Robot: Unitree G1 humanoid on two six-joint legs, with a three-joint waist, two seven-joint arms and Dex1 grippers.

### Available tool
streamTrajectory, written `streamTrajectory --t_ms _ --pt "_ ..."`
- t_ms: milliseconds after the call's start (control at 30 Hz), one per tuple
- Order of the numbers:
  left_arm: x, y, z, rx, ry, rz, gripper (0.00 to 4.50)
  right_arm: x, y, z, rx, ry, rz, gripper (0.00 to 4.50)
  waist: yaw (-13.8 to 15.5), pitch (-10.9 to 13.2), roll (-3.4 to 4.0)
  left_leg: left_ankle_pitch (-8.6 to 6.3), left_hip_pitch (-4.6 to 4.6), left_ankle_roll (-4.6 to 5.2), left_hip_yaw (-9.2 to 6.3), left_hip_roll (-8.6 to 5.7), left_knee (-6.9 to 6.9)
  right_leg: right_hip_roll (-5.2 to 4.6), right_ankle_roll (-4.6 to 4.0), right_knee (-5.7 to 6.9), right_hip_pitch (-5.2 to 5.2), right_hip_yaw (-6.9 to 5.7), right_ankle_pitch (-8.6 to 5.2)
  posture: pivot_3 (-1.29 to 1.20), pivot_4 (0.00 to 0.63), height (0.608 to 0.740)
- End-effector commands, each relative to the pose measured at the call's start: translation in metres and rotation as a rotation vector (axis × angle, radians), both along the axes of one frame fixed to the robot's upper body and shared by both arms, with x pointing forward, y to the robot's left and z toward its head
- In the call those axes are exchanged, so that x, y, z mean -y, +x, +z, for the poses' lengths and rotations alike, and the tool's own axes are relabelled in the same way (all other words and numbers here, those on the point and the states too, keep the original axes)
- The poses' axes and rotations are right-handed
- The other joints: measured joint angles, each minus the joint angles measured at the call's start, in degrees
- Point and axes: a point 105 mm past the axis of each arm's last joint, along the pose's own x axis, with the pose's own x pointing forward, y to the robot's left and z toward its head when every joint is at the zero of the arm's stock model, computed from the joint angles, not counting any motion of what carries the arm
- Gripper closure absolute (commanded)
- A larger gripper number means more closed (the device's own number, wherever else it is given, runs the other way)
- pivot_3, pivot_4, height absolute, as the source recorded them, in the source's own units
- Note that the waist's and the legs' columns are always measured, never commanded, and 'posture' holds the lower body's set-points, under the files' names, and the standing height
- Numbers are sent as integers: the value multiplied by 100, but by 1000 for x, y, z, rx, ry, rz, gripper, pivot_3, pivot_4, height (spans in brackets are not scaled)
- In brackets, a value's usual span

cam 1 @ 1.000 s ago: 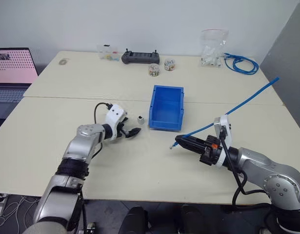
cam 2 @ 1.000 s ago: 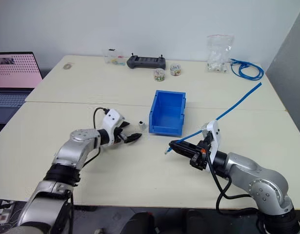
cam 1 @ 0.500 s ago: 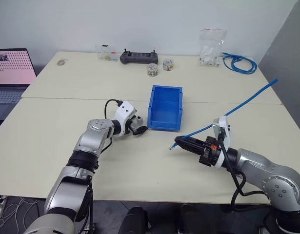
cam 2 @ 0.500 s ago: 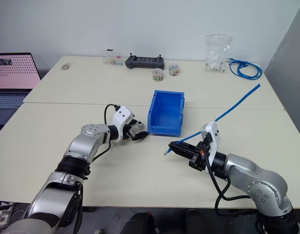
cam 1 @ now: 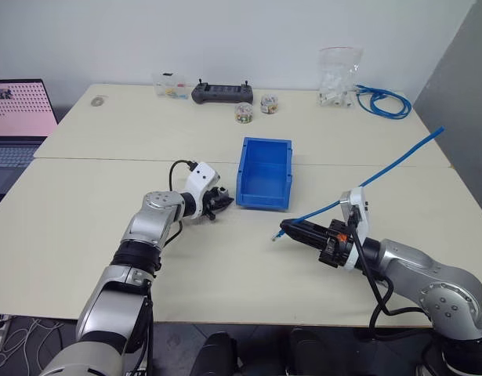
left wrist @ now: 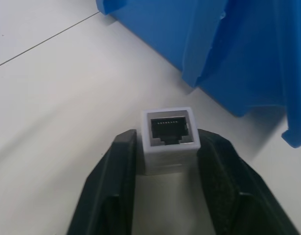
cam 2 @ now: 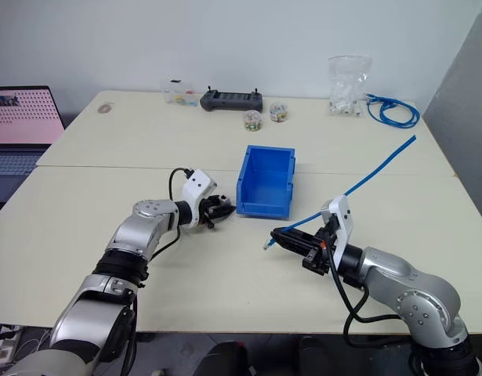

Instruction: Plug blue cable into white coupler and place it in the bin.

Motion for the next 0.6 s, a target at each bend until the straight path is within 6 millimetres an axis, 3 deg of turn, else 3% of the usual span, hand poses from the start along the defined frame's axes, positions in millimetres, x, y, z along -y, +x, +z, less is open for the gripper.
streamTrajectory --t_ms 33,67,233,467,600 --pt "-6 -7 -15 -70 -4 13 3510 1 -4 8 61 -12 -7 4500 0 0 0 0 0 0 0 0 0 0 0 0 0 0 0 0 150 740" --pt "-8 -10 -16 -75 -5 5 3703 1 -4 8 62 -16 -11 4500 -1 0 0 0 0 0 0 0 0 0 0 0 0 0 0 0 150 740" --pt "-16 -41 -4 -80 -34 -95 3704 3 -5 7 74 -29 -29 4500 -101 -1 2 0 2 -1 4 4 -4 1 -9 2 -3 9 5 0 150 740" --pt "22 -123 3 -120 -10 -538 3704 8 -7 1 88 -67 -40 4500 -118 2 1 0 -1 -2 -3 4 -3 -2 -7 1 -3 4 3 0 150 740" --pt "33 -139 0 -128 20 -657 3704 9 -7 -3 140 -138 -26 4500 -63 2 2 0 0 -1 -2 2 -1 -2 -1 -5 0 5 -1 0 150 740"
